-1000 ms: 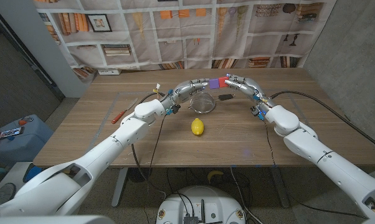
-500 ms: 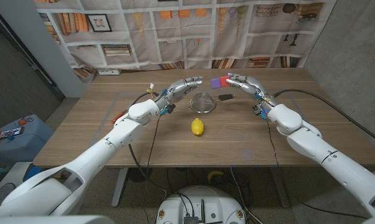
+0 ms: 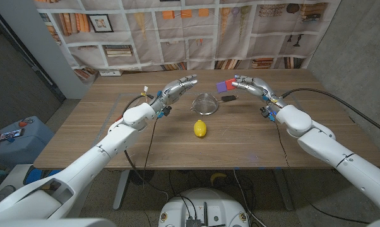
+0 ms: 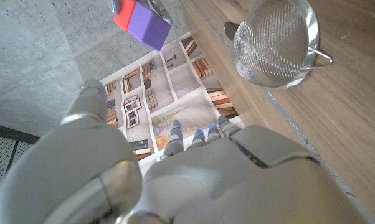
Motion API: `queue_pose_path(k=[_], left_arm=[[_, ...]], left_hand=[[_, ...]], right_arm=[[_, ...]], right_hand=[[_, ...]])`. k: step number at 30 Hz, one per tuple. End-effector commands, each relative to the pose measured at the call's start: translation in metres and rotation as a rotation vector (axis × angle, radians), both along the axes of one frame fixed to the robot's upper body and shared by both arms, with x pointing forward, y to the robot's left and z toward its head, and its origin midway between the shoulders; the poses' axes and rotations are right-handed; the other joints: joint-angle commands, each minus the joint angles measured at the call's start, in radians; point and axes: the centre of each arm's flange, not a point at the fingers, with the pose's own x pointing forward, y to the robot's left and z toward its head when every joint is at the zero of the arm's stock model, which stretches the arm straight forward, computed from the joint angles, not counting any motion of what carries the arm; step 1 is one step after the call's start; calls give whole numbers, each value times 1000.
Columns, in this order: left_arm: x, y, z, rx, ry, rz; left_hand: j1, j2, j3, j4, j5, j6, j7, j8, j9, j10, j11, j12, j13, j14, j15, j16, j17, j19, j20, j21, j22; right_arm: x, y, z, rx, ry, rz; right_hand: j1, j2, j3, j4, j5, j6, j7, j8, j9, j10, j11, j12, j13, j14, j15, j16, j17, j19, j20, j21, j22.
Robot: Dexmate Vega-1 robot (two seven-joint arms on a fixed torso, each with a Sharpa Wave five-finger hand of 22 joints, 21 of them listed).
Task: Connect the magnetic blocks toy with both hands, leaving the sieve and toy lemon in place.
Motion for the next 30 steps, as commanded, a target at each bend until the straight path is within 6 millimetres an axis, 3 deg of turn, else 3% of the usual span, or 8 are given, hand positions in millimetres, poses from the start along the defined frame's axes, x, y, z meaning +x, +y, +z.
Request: queue_pose_path(k=[1, 11, 30], left_arm=[[-11, 24, 0, -54, -35, 74], [-7, 36, 0, -108, -55, 122], [3, 53, -12, -207, -50, 191]], left_hand=[[-13, -1, 0, 5, 0, -2, -9, 8, 2, 3, -17, 8, 2, -77, -12, 8, 2, -1, -14, 7, 0], [-27, 10, 2, 9, 1, 4, -15, 14, 1, 22, -40, 11, 1, -54, -28, 11, 1, 22, -37, 13, -1], [-47, 26, 4, 12, 0, 44, -12, 26, 0, 51, -52, 14, 1, -23, -48, 12, 1, 51, -44, 17, -2]], right_arm=[[-16, -5, 8, -109, -16, -102], [-21, -9, 14, -196, -7, -179], [-28, -14, 30, -403, 19, -312]], right_hand=[[40, 41, -3, 1, 7, 115, -111, 2, 4, 8, -3, -3, 2, 11, -37, -3, 1, 3, -45, -1, 3], [45, 41, -2, -3, 7, 120, -112, 1, 4, 9, -7, -4, 2, 11, -40, -4, 1, 2, -47, -1, 3], [53, 41, -1, -7, 7, 121, -112, -4, 4, 8, -8, -5, 2, 11, -41, -4, 1, 4, -48, 0, 3]])
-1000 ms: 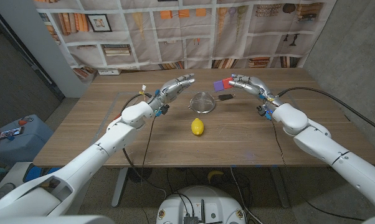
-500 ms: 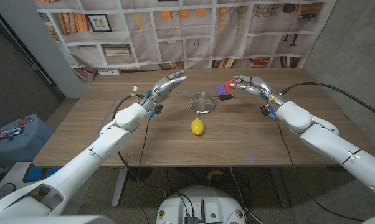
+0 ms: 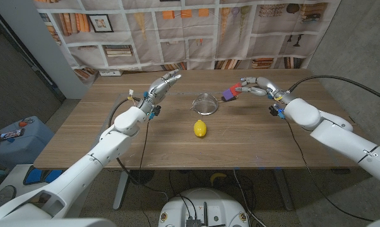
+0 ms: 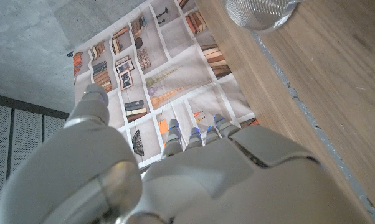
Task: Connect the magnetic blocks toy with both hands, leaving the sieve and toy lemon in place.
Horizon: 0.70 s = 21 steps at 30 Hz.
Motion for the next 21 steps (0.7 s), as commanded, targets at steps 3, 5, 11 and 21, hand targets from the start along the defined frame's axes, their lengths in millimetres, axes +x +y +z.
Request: queue_pose_path(k=[3, 5, 11, 21], left_arm=[[7, 13, -10, -76, 1, 45], [8, 13, -11, -86, 1, 45], [10, 16, -16, -109, 3, 49], [13, 17, -25, -142, 21, 55]], left_hand=[[-7, 5, 4, 4, 0, 16, 1, 10, 0, 7, 0, 5, 3, -20, -12, 6, 3, 12, 1, 8, 4], [-8, 6, 4, 4, 0, 16, 0, 10, 0, 10, -5, 6, 3, -19, -12, 5, 3, 13, 1, 8, 4], [-11, 11, 6, 3, 0, 18, -6, 9, -1, 18, -12, 6, 2, -8, -17, 6, 3, 23, 0, 9, 3], [-21, 22, 9, 2, 0, 7, -41, 2, -1, 31, -37, 4, 2, 12, -33, 5, 2, 41, -6, 8, 3]], right_arm=[[-4, -2, 10, -133, 20, -83], [-4, -2, 11, -151, 24, -93], [-5, -1, 14, -209, 32, -120], [-5, 3, 21, -335, 33, -158]], right_hand=[[56, 41, 4, -5, 6, 120, -112, 0, 4, 3, -6, -6, 2, 7, -47, -5, 3, 3, -50, 0, 3], [58, 41, 4, -6, 6, 119, -112, 0, 4, 3, -7, -6, 2, 6, -48, -5, 3, 3, -50, 0, 3], [62, 40, 4, -8, 7, 119, -112, -2, 5, 1, -9, -6, 2, 6, -49, -6, 2, 4, -50, 0, 3], [69, 39, 6, -11, 7, 119, -112, -4, 5, 1, -12, -7, 2, 5, -53, -7, 1, 5, -51, 1, 3]])
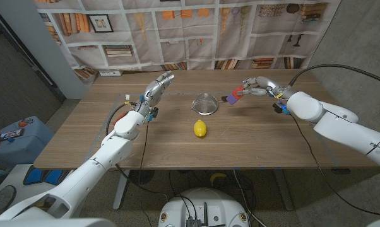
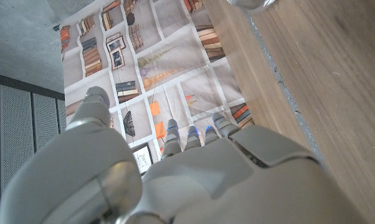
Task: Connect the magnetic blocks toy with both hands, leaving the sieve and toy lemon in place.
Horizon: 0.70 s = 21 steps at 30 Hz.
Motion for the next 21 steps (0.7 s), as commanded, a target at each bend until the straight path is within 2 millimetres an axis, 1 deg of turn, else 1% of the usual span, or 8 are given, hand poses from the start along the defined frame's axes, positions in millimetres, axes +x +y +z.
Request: queue_pose_path(k=[1, 9, 14, 21], left_arm=[[4, 3, -11, -50, 17, 8], [7, 3, -18, -74, 28, 5], [9, 3, -21, -86, 33, 1], [9, 5, -21, -98, 33, 10]], left_hand=[[-8, 9, 9, 3, 0, 6, -7, -1, -1, 8, -11, 4, 2, 4, -9, 5, 2, 7, -3, 9, 3], [-16, 17, 10, 3, -1, 23, -2, 3, -1, 22, -24, 5, 2, 19, -18, 5, 2, 20, -7, 9, 3], [-19, 21, 11, 3, -1, 35, 1, 6, -1, 28, -19, 6, 2, 24, -21, 4, 2, 24, -6, 8, 2], [-23, 26, 12, 2, -1, 48, 3, 9, -1, 35, -24, 5, 2, 33, -24, 4, 2, 31, -3, 8, 2]], right_arm=[[0, 3, 8, -138, 12, -53], [3, 8, 9, -217, 23, -87], [5, 11, 6, -255, 24, -99], [7, 19, 5, -336, 18, -129]], right_hand=[[65, 45, 3, -8, 8, 119, -112, 0, 4, 3, -3, -2, 2, 5, -52, -7, 1, 5, -51, 1, 3], [78, 43, 6, -15, 9, 120, -112, 0, 6, 2, -5, -2, 2, 6, -53, -8, -1, 6, -52, 1, 3], [84, 44, 7, -16, 10, 119, -112, 0, 9, 3, -6, -2, 2, 7, -56, -8, -2, 6, -53, 1, 3], [92, 46, 10, -18, 11, 119, -112, 1, 13, 3, -9, -2, 2, 9, -58, -7, -2, 6, -55, 1, 3]])
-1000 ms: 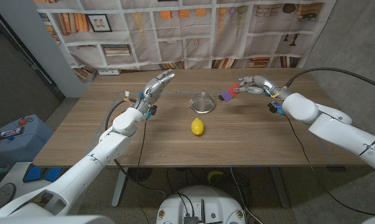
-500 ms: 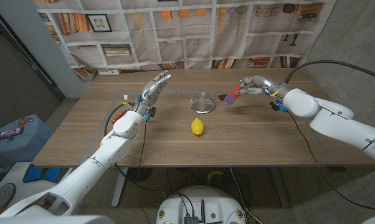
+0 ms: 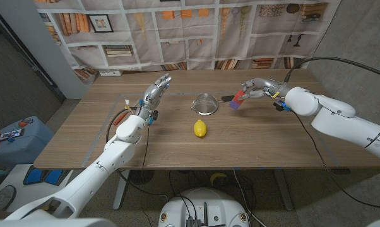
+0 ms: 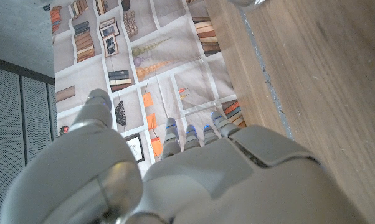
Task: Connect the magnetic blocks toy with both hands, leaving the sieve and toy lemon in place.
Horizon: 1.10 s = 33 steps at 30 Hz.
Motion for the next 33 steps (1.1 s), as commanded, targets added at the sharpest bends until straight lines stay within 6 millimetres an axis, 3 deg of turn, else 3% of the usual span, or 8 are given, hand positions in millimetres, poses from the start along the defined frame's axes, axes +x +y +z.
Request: queue_pose_path(k=[1, 19, 33], left_arm=[[2, 3, -4, -24, 9, 9], [7, 0, -9, -46, 18, -12], [7, 0, -10, -49, 17, -10]], left_hand=[[-4, 7, 8, -2, -1, 18, 3, 6, 4, 5, -3, 6, 2, 7, -2, 4, 2, 9, 2, 9, 2], [-19, 21, 9, -3, -2, -8, -11, -10, 3, 7, -27, -3, 2, 13, -10, -2, 1, 10, -9, 1, 2], [-26, 27, 10, -3, -2, -4, -11, -8, 3, 10, -28, -4, 1, 16, -12, -4, 1, 10, -13, -1, 2]], right_arm=[[4, 11, -2, -122, -1, -50], [14, 20, -8, -208, 42, -69], [22, 24, -12, -247, 62, -85]], right_hand=[[37, 47, 4, -3, 7, 119, -112, 10, 7, 3, -10, -2, 2, 10, -58, 1, 3, 6, -54, 1, 3], [44, 46, 4, 0, 7, 120, -113, 13, 14, 4, -13, -2, 2, 10, -62, 1, 3, 7, -56, 1, 4], [49, 46, 4, 1, 7, 119, -113, 15, 19, 5, -14, -2, 3, 11, -62, 1, 3, 6, -56, 1, 4]])
